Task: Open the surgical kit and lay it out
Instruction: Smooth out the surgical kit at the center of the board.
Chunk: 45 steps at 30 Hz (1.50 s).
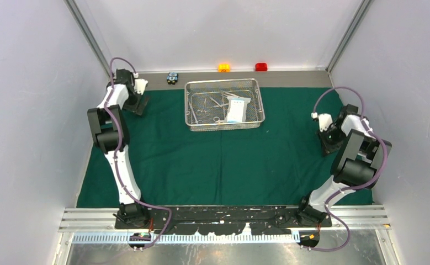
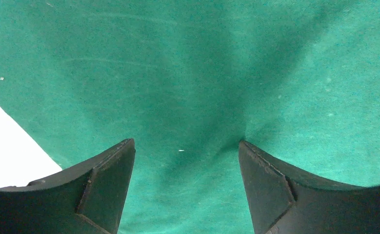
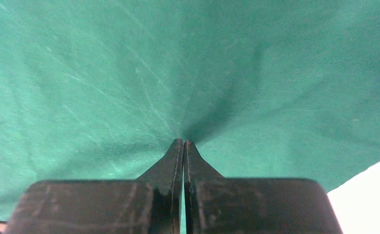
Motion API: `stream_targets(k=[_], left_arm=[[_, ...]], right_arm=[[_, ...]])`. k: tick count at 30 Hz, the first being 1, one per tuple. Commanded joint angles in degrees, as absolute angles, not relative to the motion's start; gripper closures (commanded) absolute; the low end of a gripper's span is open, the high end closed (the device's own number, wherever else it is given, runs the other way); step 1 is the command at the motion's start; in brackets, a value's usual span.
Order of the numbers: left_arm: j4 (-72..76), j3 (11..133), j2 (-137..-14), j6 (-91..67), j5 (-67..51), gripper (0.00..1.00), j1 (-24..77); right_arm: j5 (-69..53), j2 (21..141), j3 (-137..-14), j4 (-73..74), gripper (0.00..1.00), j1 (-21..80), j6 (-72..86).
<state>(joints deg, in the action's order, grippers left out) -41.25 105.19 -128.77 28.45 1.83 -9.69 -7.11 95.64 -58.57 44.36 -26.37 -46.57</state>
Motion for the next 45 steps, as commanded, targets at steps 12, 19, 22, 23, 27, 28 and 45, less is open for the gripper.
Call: stream_targets(k=[12,19,22,23,27,28,45], left_arm=[[-37.34,114.41,-130.35,15.91,-11.31,0.19,-7.7],[-36.4,118.22,-134.99,15.1,-8.09,0.2,-7.57],[-36.83,118.31,-135.96,16.43,-5.74,0.2,-7.61],[-37.19,118.3,-136.3,17.2,-4.87,0.2,-7.61],[-38.2,117.54,-137.28,20.73,-0.53,0.2,-7.64],[-38.13,117.06,-137.43,21.76,1.73,0.2,-7.65],[-37.73,118.19,-136.73,25.63,10.72,0.19,-12.04]], right_arm=[[-16.23,109.88,-89.96,34.36,0.86,-16.67,-21.75],[-10.6,124.49,-103.04,32.72,0.88,-14.46,-18.64],[-7.43,128.9,-107.4,34.82,0.89,-14.53,-19.8],[-6.48,130.27,-108.65,36.1,0.9,-14.56,-20.38],[-3.31,133.41,-110.74,40.16,0.91,-15.4,-22.64],[-2.92,133.49,-110.42,40.46,0.91,-15.78,-23.11],[-5.07,126.47,-110.27,45.29,0.92,-23.02,-26.76]])
